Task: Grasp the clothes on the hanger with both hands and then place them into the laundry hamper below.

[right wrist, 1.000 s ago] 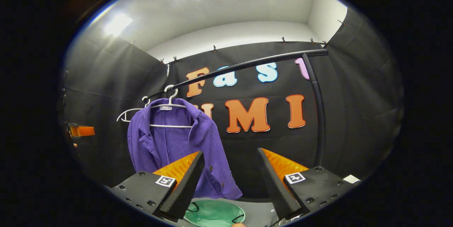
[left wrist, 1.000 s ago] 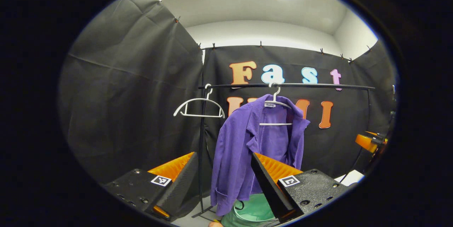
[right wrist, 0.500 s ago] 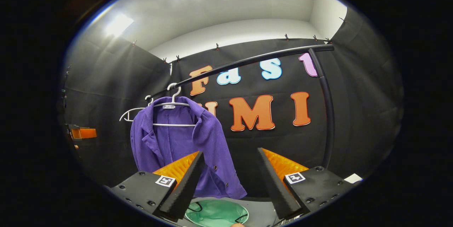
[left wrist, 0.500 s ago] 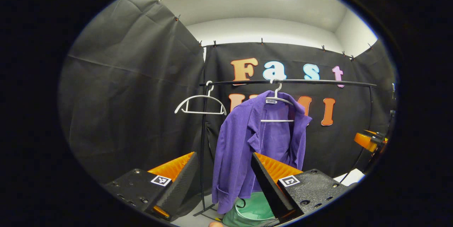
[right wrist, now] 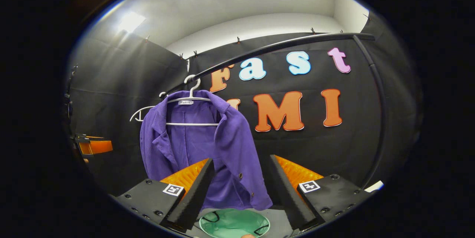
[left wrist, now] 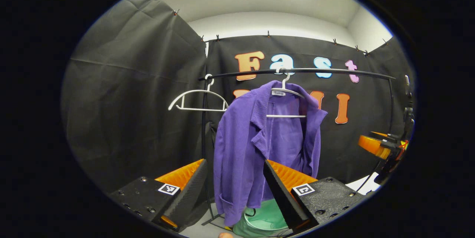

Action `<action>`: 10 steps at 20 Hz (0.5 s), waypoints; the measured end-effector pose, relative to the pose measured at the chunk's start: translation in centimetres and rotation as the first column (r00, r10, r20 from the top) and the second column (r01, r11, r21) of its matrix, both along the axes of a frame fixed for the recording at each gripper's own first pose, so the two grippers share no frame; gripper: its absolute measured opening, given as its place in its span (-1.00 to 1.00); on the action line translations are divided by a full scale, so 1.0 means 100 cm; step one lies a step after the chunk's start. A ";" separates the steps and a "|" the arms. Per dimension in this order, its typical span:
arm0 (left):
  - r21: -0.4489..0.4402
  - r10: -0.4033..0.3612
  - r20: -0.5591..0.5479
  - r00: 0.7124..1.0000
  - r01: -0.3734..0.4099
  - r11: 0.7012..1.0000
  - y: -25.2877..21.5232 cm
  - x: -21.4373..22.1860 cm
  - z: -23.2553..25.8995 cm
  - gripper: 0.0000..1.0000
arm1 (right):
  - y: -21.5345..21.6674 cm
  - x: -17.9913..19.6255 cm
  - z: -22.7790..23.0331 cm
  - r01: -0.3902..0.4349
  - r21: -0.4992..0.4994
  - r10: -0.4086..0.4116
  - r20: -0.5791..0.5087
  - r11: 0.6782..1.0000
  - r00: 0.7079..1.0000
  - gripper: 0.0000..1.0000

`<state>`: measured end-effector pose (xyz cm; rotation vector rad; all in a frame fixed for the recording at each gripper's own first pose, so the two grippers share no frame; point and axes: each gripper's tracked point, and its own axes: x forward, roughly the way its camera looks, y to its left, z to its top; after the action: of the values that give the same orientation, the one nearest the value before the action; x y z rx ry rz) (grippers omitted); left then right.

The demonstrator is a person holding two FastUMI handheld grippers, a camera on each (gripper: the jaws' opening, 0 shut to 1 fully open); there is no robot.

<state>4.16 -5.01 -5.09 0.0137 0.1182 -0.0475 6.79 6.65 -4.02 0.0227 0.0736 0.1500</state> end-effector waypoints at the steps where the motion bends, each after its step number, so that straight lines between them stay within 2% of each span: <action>1: -0.015 -0.012 -0.007 1.000 0.012 1.000 -0.007 0.005 -0.004 0.86 | 0.007 0.007 -0.004 -0.012 0.000 0.012 -0.002 1.000 1.000 0.86; 2: -0.025 -0.020 -0.014 1.000 0.020 0.999 -0.013 0.012 -0.007 0.86 | 0.014 0.014 -0.005 -0.023 -0.002 0.023 -0.003 1.000 1.000 0.94; 5: -0.034 -0.023 -0.028 0.999 0.022 0.999 -0.025 0.029 -0.018 0.91 | 0.031 0.033 -0.017 -0.051 0.005 0.051 -0.018 0.999 0.999 1.00; 6: -0.027 -0.017 -0.030 0.999 0.016 1.000 -0.028 0.033 -0.021 0.92 | 0.037 0.039 -0.021 -0.063 0.014 0.064 -0.025 0.998 0.998 0.94; 8: 0.008 -0.003 -0.031 1.000 0.003 1.000 -0.035 0.046 -0.027 0.91 | 0.047 0.052 -0.026 -0.083 0.025 0.084 -0.035 0.996 0.996 0.94; 9: 0.032 0.006 -0.031 0.999 -0.005 0.999 -0.038 0.053 -0.029 0.91 | 0.048 0.060 -0.029 -0.084 0.022 0.085 -0.037 0.996 0.996 0.79; 10: 0.054 0.014 -0.029 0.999 -0.012 0.998 -0.041 0.062 -0.031 0.84 | 0.048 0.069 -0.032 -0.083 0.014 0.083 -0.036 0.996 0.996 0.94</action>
<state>10.34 -9.16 -8.21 0.0665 0.1490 -0.0315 13.66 11.47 -7.23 0.0349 0.1101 0.2333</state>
